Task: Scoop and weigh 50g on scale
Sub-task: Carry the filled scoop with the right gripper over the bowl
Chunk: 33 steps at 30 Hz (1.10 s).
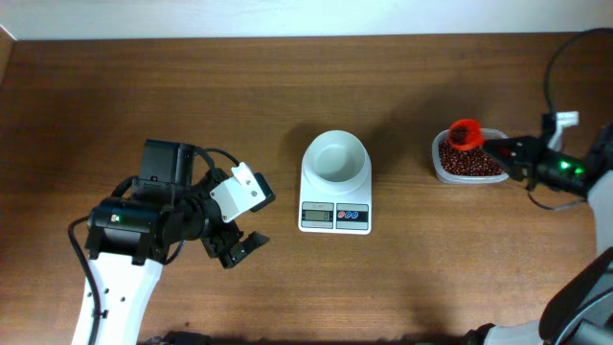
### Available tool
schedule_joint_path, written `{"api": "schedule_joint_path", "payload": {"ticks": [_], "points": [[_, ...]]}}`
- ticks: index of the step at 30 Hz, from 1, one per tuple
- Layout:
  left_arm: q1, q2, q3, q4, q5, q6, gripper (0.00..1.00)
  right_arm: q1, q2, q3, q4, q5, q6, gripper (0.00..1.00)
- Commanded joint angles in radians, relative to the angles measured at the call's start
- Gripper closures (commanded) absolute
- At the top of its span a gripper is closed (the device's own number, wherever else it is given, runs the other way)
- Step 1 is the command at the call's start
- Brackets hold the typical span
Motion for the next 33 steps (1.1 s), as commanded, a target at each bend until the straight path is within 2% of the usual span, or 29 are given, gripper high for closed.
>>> {"api": "schedule_joint_path", "payload": {"ticks": [1,6,12,21,33], "points": [[0.005,-0.008,0.021,-0.002,0.018,0.017,0.01,0.100,-0.026,0.011,0.000,-0.042,-0.003,0.96],[0.005,-0.008,0.021,-0.002,0.018,0.017,0.01,0.216,-0.026,0.011,0.021,-0.042,0.030,0.96],[0.005,-0.008,0.021,-0.002,0.018,0.017,0.01,0.380,-0.026,0.011,0.141,-0.018,0.122,0.96],[0.005,-0.008,0.021,-0.002,0.018,0.017,0.01,0.595,-0.026,0.011,0.248,0.174,0.196,0.96],[0.005,-0.008,0.021,-0.002,0.018,0.017,0.01,0.727,-0.026,0.011,0.351,0.376,0.080,0.96]]}}
